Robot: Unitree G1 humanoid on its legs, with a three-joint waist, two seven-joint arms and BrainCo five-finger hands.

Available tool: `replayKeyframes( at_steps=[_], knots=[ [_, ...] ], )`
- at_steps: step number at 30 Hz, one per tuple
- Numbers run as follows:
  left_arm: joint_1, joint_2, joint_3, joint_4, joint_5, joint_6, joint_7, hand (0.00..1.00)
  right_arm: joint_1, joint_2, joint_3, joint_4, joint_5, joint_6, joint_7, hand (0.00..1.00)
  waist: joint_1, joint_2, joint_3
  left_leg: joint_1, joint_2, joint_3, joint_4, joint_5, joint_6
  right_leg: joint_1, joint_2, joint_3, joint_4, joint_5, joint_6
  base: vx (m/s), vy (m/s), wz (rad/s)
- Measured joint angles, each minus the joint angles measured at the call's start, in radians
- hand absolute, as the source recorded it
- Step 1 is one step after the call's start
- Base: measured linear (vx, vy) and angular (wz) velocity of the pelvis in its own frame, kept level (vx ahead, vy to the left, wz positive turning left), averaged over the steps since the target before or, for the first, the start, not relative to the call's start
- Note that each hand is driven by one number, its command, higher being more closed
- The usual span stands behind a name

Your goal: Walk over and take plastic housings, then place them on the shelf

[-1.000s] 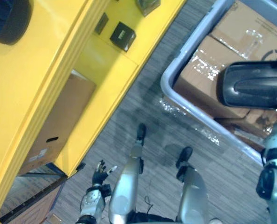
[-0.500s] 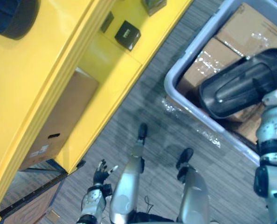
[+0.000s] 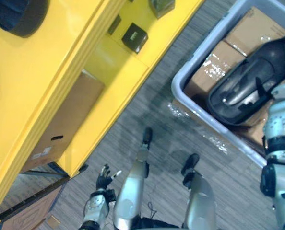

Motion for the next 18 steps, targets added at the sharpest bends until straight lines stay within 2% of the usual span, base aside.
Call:
replayKeyframes(
  at_steps=[2,6,7,8,9,10,13,15,18],
  knots=[
    [0.008,0.005,0.004,0.0,0.001,0.0,-0.001,0.0,0.0,-0.001,-0.024,-0.029,-0.063,-0.025,-0.06,0.0,-0.009,-0.001,0.001,0.001,0.003,0.0,-0.001,0.0,0.0,0.003,0.001,0.0,-0.005,0.001,0.001,0.01,-0.033,0.0],
    [0.018,0.009,0.02,-0.004,0.003,0.001,-0.004,0.0,0.05,0.0,-0.077,-0.179,-0.123,-0.029,-0.121,0.0,-0.028,-0.015,0.002,0.025,0.009,0.013,-0.007,0.0,0.0,0.023,0.009,0.01,-0.023,0.007,0.003,0.03,-0.052,-0.11],
    [0.028,0.011,0.037,-0.019,0.003,0.002,-0.007,0.0,0.094,0.003,-0.079,-0.249,-0.132,-0.028,-0.126,0.0,-0.032,-0.034,0.002,0.043,0.014,0.027,-0.017,0.0,0.0,0.032,0.02,0.022,-0.032,0.01,0.003,0.06,-0.064,-0.21],
    [0.046,0.016,0.06,-0.043,0.003,0.003,-0.014,0.0,0.136,0.023,-0.088,-0.317,-0.136,-0.027,-0.125,0.0,-0.054,-0.055,0.002,0.052,0.017,0.026,-0.018,0.0,0.0,0.045,0.023,0.021,-0.04,0.011,0.003,0.07,-0.074,-0.18],
    [0.049,0.023,0.064,-0.045,0.004,0.005,-0.018,0.0,0.16,0.038,-0.098,-0.349,-0.145,-0.027,-0.126,0.0,-0.062,-0.068,0.002,0.056,0.018,0.026,-0.019,-0.001,-0.001,0.05,0.023,0.022,-0.044,0.011,0.003,0.05,-0.038,-0.09],
    [0.051,0.038,0.076,-0.044,0.005,0.015,-0.024,0.0,0.21,0.077,-0.115,-0.403,-0.164,-0.026,-0.123,0.0,-0.079,-0.094,0.001,0.069,0.022,0.03,-0.024,-0.003,-0.003,0.058,0.024,0.025,-0.048,0.011,0.002,0.05,-0.031,-0.1],
    [0.054,0.067,0.089,-0.075,0.006,0.042,-0.024,0.0,0.335,0.181,-0.136,-0.491,-0.174,-0.004,-0.088,0.0,-0.105,-0.149,-0.002,0.09,0.03,0.042,-0.033,-0.006,-0.006,0.073,0.032,0.033,-0.058,0.013,0.0,0.05,-0.045,-0.13],
    [0.054,0.07,0.092,-0.083,0.006,0.045,-0.023,0.0,0.385,0.243,-0.135,-0.509,-0.174,0.018,-0.065,0.0,-0.107,-0.17,-0.001,0.105,0.034,0.058,-0.034,-0.013,-0.008,0.078,0.038,0.049,-0.064,0.016,0.0,0.03,-0.047,-0.2],
    [0.055,0.069,0.1,-0.091,0.006,0.046,-0.019,0.0,0.444,0.301,-0.121,-0.511,-0.169,0.045,-0.027,0.0,-0.113,-0.17,-0.001,0.11,0.034,0.057,-0.034,-0.013,-0.008,0.088,0.041,0.048,-0.073,0.017,0.001,0.01,-0.028,-0.03]
  ],
)
